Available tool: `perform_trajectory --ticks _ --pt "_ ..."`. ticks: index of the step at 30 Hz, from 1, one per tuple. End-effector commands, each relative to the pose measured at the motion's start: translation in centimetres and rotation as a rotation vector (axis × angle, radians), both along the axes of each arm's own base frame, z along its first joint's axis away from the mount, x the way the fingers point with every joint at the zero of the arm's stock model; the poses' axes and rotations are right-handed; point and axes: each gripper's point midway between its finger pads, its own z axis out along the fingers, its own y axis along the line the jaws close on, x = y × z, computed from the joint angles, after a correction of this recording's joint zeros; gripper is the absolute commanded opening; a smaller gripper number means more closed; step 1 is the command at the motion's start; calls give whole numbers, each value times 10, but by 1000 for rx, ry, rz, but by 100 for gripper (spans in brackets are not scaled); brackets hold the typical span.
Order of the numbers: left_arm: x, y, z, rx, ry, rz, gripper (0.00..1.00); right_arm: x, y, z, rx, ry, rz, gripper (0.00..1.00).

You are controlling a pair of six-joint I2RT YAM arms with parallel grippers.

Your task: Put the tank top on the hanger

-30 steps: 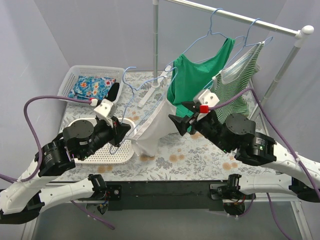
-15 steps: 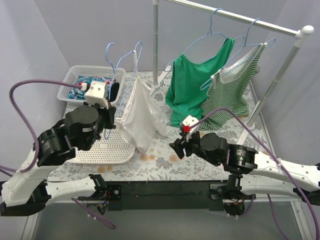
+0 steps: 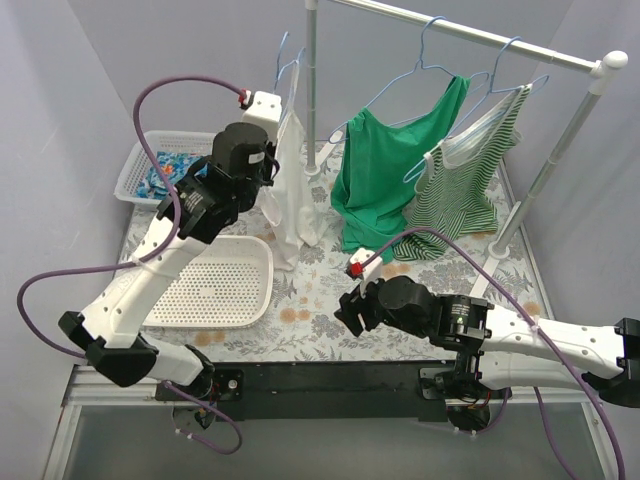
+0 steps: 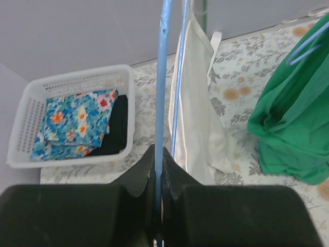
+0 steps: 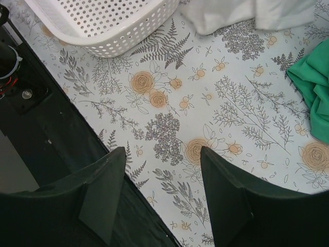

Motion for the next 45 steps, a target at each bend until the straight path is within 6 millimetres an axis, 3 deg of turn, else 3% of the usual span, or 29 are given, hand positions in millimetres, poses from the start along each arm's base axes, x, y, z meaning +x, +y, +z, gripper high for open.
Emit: perform_trajectory --ticks 1,3,10,17,20,22,27,28,31,45 --pt "20 -26 33 -128 -34 -182 0 -5 12 3 34 29 23 68" --pt "28 -27 32 -151 -10 -204 0 -9 15 -2 23 49 44 68" --pt "18 -18 41 -154 -8 -216 0 -21 17 -25 -19 113 93 68" --pt "13 -22 24 -155 41 -240 0 -29 22 -37 -36 156 123 67" --pt "25 -24 23 -129 27 -237 0 -31 22 -42 -38 168 127 66" --pt "34 -29 34 -140 4 -272 0 -32 23 -44 -39 176 126 66" --pt "77 -15 45 -165 -20 -294 0 -37 24 -48 -45 201 147 66" --pt "77 -23 64 -186 -63 -364 0 -39 23 -49 -47 206 157 66" --pt "83 -30 78 -187 -90 -404 0 -39 22 -51 -49 209 156 66" --pt "114 -70 69 -214 -78 -549 0 -40 20 -57 -57 231 139 65"
